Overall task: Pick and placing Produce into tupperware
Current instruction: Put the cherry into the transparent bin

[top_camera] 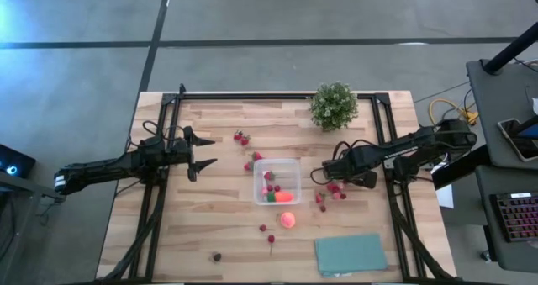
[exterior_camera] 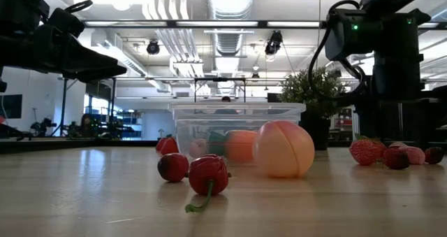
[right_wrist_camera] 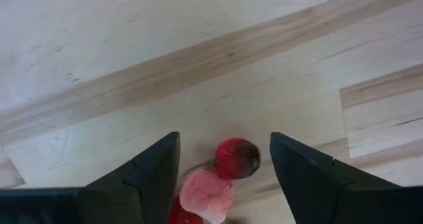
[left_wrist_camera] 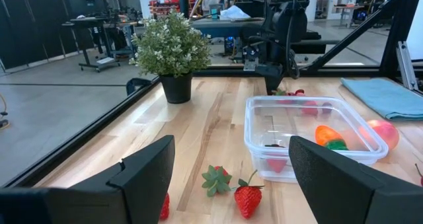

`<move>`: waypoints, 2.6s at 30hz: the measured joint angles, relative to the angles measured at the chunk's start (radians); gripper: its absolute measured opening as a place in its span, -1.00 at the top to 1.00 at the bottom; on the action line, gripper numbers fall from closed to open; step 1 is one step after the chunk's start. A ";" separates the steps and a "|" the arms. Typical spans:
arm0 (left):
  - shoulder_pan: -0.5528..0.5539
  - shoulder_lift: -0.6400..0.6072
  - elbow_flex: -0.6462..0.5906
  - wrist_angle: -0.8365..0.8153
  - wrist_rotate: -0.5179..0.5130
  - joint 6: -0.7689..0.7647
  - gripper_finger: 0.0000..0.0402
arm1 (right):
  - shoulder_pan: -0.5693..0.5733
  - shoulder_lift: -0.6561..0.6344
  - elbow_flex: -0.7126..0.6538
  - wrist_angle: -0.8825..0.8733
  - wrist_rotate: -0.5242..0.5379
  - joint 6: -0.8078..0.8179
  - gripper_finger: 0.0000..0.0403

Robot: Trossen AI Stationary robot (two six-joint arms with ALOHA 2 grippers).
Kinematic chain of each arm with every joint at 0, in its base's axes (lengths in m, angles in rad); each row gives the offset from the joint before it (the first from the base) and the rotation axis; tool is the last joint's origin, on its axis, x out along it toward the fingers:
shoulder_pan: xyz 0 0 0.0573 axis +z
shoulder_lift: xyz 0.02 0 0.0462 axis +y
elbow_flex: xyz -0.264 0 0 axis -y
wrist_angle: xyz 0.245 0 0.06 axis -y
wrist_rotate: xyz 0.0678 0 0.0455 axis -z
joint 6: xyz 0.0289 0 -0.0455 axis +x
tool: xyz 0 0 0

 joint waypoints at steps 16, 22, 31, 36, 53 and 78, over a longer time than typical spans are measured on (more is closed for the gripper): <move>0.000 0.000 0.000 0.000 0.000 0.000 -0.41 | 0.000 0.000 -0.002 0.001 -0.060 -0.031 0.25; 0.000 0.000 0.000 0.000 0.000 0.000 -0.41 | 0.000 0.000 -0.002 0.005 -0.060 -0.028 0.39; 0.000 0.000 0.000 0.000 0.000 0.000 -0.41 | 0.000 0.000 -0.002 0.009 -0.052 -0.029 0.52; 0.000 0.000 0.000 0.000 0.000 0.000 -0.41 | 0.000 0.000 -0.002 0.012 -0.048 -0.044 0.58; 0.000 0.000 0.000 0.000 0.000 0.000 -0.41 | 0.000 -0.007 0.163 0.010 0.134 -0.183 0.62; 0.000 0.000 0.000 0.000 0.000 0.000 -0.41 | 0.000 0.437 0.843 0.000 0.079 -0.735 0.61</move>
